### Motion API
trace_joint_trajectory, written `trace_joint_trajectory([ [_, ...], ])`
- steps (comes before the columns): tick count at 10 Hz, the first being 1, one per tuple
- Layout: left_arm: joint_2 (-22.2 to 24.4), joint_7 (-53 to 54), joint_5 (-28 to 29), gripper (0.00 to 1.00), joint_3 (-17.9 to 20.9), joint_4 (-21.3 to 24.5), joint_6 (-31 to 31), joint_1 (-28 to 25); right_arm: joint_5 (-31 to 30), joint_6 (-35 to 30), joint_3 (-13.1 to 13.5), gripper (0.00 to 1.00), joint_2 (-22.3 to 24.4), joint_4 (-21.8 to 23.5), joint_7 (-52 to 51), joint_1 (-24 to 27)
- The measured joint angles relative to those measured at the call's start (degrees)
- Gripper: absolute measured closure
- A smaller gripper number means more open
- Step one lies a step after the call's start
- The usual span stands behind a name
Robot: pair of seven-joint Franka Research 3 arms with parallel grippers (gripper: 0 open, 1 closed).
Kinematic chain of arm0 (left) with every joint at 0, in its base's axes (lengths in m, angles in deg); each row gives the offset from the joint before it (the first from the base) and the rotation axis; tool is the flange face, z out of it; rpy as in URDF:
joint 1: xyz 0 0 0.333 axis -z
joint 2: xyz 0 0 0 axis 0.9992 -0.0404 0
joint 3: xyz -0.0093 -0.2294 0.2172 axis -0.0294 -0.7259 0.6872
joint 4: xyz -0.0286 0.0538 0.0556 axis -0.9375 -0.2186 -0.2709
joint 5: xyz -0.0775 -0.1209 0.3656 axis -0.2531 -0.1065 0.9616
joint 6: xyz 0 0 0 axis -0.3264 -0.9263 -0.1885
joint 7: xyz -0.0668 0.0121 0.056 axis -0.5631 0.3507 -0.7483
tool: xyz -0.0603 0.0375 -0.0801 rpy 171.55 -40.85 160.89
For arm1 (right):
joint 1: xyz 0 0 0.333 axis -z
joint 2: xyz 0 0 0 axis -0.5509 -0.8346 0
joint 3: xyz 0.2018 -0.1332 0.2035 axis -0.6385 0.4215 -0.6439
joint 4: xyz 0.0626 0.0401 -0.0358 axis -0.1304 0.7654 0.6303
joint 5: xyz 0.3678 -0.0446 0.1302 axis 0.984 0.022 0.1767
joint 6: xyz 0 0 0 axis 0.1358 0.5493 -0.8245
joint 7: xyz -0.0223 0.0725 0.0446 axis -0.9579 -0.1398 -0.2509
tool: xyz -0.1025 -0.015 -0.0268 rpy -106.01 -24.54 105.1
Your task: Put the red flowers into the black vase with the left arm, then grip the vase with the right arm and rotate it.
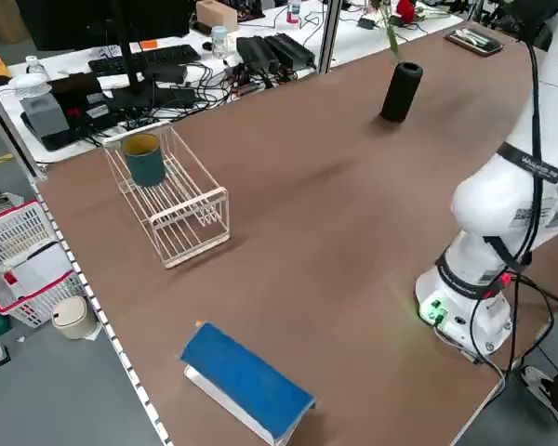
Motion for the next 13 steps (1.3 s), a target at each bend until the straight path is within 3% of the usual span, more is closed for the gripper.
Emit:
trace_joint_trajectory([
  [2,-3.6,-0.6,8.1,0.89,0.0,-2.6,0.9,4.9,0.0,0.0,0.6,0.00,0.0,0.3,0.0,0.0],
  [4,-8.0,-0.7,14.0,0.89,0.0,-6.3,0.8,6.0,0.0,0.0,0.6,0.00,0.0,0.4,0.0,0.0],
  [7,-11.5,-2.9,21.5,0.89,0.0,-7.8,0.7,9.1,0.0,0.0,0.6,0.00,0.0,0.4,0.0,0.0],
  [10,-17.8,-7.5,27.0,0.89,0.3,-10.3,1.0,15.2,0.0,0.1,0.5,0.00,0.0,0.6,0.0,-0.1],
  [13,-20.6,-11.0,29.7,0.89,0.8,-11.6,1.3,15.4,0.0,0.1,0.5,0.00,0.0,0.9,0.0,-0.1],
])
